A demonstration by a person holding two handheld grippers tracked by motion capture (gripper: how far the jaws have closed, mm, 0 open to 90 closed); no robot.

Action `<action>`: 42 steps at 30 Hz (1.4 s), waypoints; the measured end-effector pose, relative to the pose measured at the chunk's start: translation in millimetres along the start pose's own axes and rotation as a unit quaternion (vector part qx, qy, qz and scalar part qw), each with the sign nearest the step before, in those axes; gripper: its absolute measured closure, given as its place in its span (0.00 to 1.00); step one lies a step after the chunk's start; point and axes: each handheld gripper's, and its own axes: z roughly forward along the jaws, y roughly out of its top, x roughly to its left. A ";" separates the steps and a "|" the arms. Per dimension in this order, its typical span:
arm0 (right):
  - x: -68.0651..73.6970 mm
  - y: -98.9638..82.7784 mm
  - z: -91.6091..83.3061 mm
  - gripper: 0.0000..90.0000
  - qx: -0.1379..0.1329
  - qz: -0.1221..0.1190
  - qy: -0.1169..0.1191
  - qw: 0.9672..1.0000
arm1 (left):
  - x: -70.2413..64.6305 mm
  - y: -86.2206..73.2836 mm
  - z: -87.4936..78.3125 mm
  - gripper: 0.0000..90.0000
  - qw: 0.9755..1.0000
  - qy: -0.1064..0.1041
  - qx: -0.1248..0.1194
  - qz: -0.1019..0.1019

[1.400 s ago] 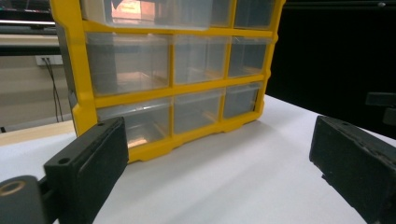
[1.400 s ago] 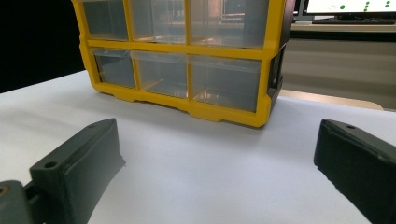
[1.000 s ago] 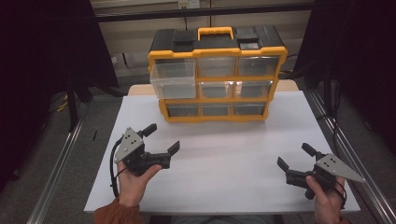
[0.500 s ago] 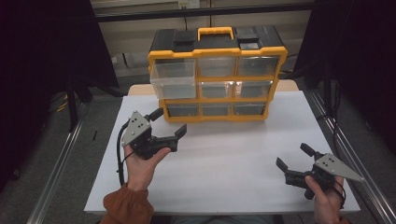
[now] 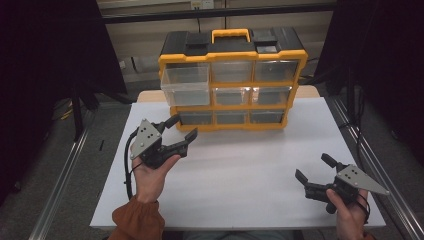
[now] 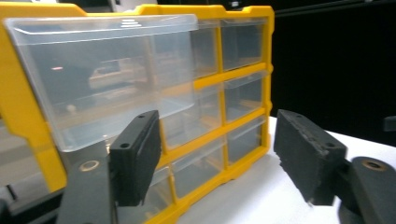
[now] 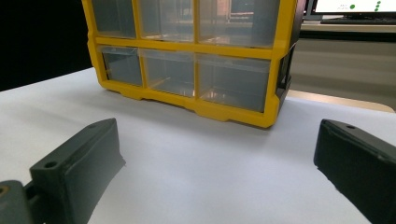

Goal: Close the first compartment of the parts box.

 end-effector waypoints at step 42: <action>0.0 -0.3 0.7 0.00 -0.002 -0.005 0.004 1.000 | 14.3 9.1 13.6 1.00 1.000 0.002 0.000 -0.023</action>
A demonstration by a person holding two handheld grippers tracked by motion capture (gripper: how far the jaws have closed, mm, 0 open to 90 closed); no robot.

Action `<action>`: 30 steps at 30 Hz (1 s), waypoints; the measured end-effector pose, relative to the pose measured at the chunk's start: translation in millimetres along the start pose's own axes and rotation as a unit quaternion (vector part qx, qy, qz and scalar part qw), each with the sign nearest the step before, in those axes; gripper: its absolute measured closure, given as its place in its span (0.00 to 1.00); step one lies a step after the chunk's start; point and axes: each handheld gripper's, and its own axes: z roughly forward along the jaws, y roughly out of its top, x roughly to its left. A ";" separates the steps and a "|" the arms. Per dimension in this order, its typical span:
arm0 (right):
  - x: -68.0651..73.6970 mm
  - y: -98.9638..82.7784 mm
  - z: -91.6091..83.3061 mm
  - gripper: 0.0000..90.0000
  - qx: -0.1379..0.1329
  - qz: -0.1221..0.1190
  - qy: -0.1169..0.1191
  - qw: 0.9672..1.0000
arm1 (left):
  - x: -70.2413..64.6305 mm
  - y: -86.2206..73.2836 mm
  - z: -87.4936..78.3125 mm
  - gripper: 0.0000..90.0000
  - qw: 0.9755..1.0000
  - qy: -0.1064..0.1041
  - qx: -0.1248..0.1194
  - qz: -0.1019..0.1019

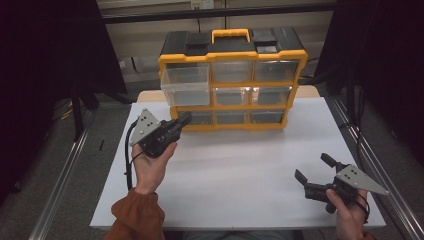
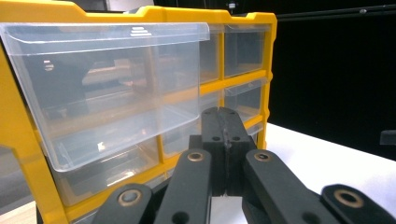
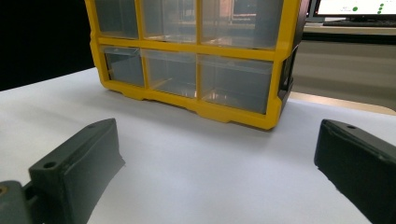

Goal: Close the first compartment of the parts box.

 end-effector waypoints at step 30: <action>0.4 0.4 -0.7 0.00 -0.004 0.001 -0.001 1.000 | 31.1 1.9 20.8 1.00 0.999 0.034 0.000 -0.031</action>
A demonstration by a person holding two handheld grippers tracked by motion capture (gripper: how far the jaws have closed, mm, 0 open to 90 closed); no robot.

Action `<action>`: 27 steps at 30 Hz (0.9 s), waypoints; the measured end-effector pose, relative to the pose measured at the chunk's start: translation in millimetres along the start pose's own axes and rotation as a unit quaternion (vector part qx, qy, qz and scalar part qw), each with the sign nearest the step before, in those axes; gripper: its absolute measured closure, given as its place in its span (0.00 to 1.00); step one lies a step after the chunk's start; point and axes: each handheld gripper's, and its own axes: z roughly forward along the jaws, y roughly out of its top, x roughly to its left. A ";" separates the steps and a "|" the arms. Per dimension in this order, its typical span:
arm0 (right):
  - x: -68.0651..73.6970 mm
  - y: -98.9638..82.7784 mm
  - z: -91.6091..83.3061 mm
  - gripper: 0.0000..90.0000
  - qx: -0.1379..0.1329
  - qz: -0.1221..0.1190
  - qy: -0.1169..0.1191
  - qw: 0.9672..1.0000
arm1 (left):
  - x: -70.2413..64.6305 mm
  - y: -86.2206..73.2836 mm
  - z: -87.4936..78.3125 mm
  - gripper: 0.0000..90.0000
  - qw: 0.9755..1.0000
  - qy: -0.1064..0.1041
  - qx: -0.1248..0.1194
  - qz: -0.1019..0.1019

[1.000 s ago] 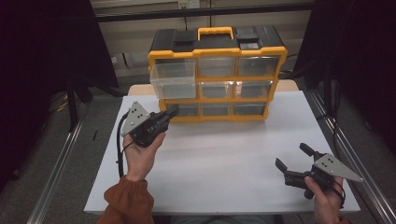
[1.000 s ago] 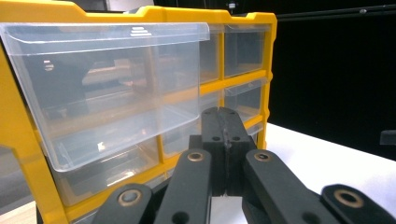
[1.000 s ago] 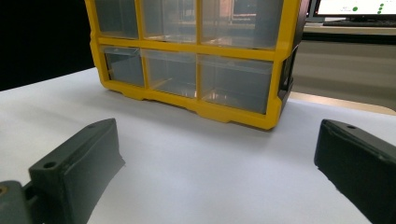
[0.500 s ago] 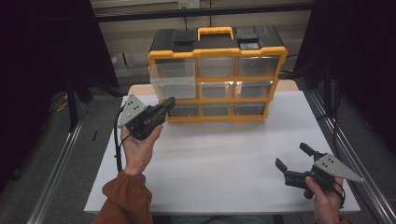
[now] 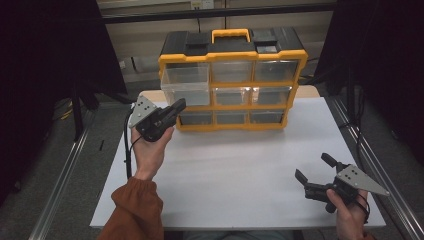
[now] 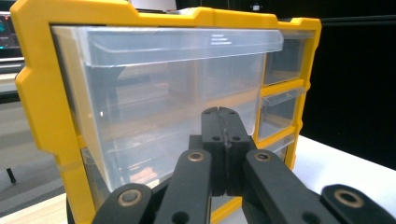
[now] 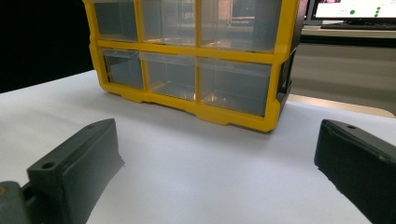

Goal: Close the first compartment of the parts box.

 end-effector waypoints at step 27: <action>0.2 -0.4 0.9 0.00 0.000 0.000 0.000 1.000 | 6.5 -5.3 10.9 1.00 1.000 0.013 0.008 0.003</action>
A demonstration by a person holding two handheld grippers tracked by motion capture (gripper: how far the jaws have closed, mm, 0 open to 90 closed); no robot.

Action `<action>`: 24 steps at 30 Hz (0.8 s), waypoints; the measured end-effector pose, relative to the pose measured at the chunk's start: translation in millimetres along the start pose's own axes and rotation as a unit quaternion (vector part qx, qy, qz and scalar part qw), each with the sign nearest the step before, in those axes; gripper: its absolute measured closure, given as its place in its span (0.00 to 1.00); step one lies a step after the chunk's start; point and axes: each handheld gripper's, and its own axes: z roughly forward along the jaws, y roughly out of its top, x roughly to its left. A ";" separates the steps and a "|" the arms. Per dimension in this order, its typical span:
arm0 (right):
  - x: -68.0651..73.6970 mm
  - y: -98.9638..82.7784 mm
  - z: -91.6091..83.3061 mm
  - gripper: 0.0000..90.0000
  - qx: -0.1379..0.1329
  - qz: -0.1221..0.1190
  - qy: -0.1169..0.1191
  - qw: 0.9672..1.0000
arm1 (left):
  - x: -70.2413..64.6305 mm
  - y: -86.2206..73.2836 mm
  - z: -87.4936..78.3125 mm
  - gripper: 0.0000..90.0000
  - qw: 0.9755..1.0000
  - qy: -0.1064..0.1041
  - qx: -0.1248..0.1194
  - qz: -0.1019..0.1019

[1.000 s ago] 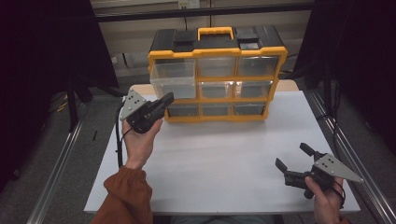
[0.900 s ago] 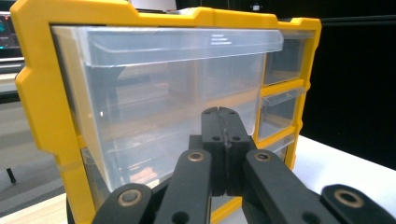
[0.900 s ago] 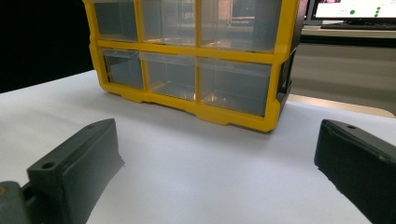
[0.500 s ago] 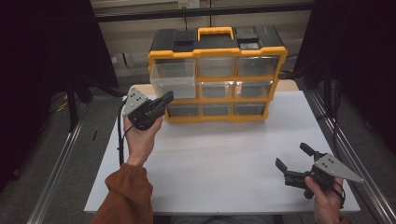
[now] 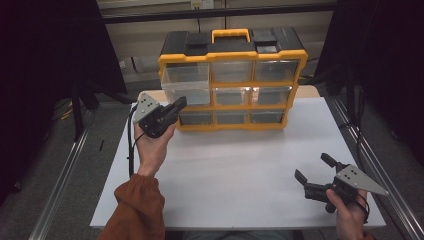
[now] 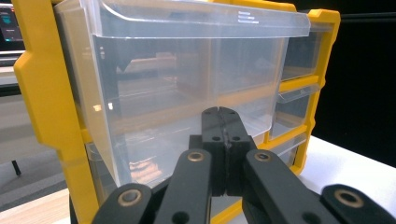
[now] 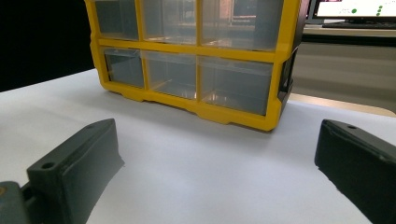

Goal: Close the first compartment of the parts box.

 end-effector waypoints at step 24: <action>0.0 -0.1 -0.2 0.00 -0.001 -0.001 0.000 1.000 | 4.4 -0.5 3.9 1.00 1.000 0.007 0.000 0.000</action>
